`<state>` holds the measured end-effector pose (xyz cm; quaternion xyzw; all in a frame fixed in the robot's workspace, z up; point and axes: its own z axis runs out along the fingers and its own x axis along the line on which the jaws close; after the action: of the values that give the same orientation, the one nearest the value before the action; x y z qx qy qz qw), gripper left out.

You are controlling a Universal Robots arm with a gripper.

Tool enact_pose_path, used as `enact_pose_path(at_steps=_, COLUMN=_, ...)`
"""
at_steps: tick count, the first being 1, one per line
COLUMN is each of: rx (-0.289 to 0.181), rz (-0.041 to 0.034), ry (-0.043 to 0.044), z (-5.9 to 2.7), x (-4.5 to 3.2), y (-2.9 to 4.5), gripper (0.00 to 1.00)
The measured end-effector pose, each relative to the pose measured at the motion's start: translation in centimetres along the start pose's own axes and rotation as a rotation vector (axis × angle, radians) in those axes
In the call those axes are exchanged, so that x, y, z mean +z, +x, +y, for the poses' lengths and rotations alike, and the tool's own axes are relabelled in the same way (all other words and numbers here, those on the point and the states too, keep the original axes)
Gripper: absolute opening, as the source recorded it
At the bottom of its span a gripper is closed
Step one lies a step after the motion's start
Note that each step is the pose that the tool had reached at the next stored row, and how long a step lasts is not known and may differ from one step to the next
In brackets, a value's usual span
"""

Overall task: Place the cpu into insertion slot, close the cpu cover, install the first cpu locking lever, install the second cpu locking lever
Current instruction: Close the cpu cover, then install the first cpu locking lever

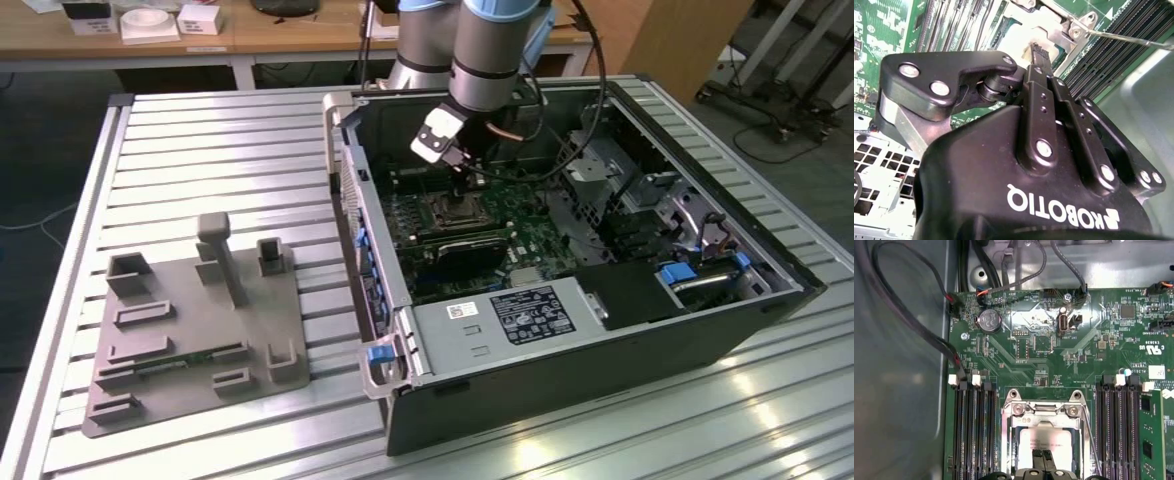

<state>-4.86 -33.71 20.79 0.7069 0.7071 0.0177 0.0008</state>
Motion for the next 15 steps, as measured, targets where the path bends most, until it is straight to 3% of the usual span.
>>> enact_pose_path(at_steps=15, rx=0.000, rz=-0.0001, ry=0.0001, z=0.14, x=0.00, y=0.00, gripper=0.10)
